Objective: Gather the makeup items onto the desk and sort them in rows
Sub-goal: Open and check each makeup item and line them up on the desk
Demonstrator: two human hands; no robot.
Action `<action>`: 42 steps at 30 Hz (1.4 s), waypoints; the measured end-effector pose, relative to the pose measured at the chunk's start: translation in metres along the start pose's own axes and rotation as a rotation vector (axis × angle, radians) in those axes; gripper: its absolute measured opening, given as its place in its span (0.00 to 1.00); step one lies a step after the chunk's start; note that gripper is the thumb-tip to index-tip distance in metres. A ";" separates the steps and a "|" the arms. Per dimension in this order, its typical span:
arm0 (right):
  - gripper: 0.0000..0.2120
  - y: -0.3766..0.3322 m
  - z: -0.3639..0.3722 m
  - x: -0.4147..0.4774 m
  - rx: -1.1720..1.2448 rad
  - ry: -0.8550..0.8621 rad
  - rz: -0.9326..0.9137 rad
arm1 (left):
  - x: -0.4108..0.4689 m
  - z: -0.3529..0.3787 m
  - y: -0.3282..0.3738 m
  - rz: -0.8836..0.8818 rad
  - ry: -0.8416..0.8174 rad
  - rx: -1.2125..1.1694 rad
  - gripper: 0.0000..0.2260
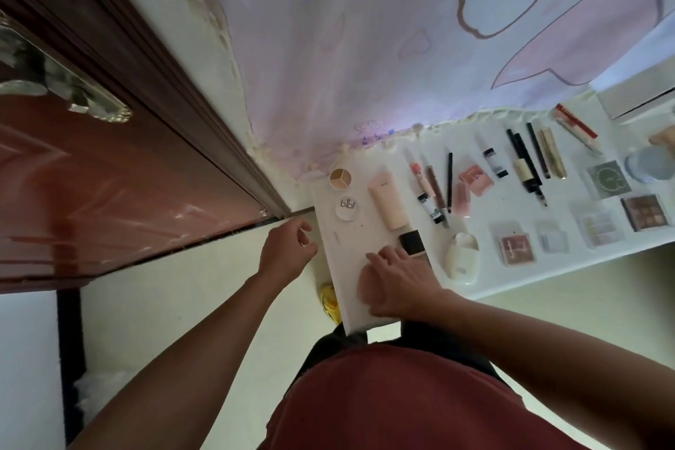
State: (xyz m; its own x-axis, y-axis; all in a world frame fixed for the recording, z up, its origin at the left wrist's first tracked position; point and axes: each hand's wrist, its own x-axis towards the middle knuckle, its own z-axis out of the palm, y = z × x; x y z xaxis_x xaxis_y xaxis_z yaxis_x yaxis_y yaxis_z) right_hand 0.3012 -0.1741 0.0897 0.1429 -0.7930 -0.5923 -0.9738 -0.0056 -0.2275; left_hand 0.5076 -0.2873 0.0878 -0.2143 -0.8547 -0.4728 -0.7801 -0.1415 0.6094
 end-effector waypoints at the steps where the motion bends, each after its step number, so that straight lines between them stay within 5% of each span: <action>1: 0.45 -0.001 0.004 -0.001 -0.031 -0.016 -0.002 | 0.000 0.001 0.001 0.006 -0.004 0.003 0.10; 10: 0.23 0.010 -0.018 0.010 0.036 0.079 0.003 | -0.005 -0.006 0.012 -0.003 -0.004 -0.021 0.10; 19: 0.42 0.009 -0.008 0.009 -0.144 -0.051 -0.104 | -0.001 -0.010 0.028 -0.015 0.009 -0.054 0.10; 25: 0.38 0.004 -0.001 0.018 -0.196 -0.014 -0.107 | -0.003 -0.005 0.015 -0.033 -0.010 -0.048 0.10; 36: 0.43 0.026 -0.095 0.008 0.738 0.366 -0.069 | 0.000 -0.031 0.059 -0.072 -0.171 -0.427 0.07; 42: 0.40 0.032 -0.139 -0.007 0.971 0.461 -0.180 | 0.004 -0.059 0.107 -0.015 -0.290 -0.596 0.11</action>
State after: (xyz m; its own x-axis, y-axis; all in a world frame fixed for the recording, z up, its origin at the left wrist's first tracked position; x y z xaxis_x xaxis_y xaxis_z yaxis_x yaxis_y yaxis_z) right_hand 0.2448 -0.2537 0.1940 -0.0079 -0.9820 -0.1888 -0.3606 0.1789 -0.9154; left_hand 0.4581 -0.3353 0.1881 -0.4202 -0.6934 -0.5853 -0.3432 -0.4757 0.8099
